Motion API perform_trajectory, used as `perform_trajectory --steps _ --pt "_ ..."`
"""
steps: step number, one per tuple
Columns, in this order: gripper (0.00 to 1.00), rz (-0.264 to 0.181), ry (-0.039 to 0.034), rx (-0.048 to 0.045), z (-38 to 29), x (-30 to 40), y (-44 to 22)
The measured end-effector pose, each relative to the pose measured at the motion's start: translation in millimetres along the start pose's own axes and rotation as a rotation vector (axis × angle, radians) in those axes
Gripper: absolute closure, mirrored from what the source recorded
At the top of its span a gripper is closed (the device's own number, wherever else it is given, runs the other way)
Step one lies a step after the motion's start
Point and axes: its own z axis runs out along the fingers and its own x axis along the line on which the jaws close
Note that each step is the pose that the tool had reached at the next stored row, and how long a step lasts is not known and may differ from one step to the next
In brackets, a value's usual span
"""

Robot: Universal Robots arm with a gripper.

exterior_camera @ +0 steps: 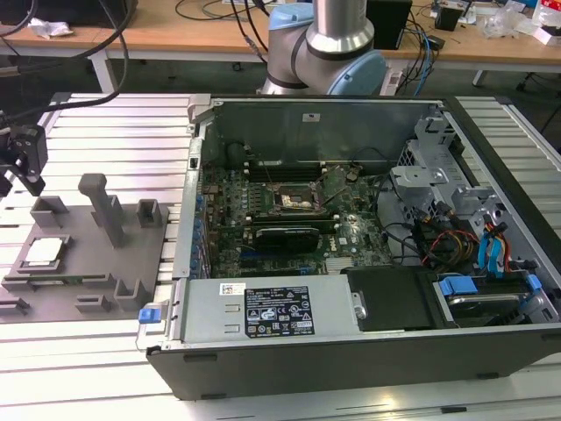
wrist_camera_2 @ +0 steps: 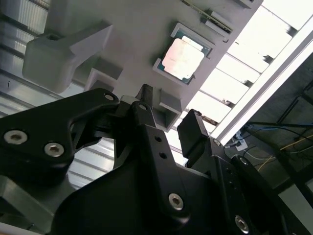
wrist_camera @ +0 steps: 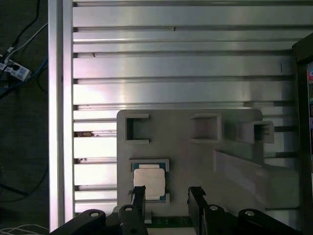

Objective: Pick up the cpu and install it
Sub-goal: 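Pick up the cpu and move it towards the insertion slot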

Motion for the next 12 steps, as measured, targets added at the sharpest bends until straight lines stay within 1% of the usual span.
perform_trajectory --steps 4,6,12 --pt "0.52 0.0 0.0 0.0001 3.0 0.1 -0.1" --pt "0.52 0.0 0.0 0.0 6.1 0.1 -0.2" --pt "0.52 0.0 0.0 0.0 11.6 0.3 -0.4"
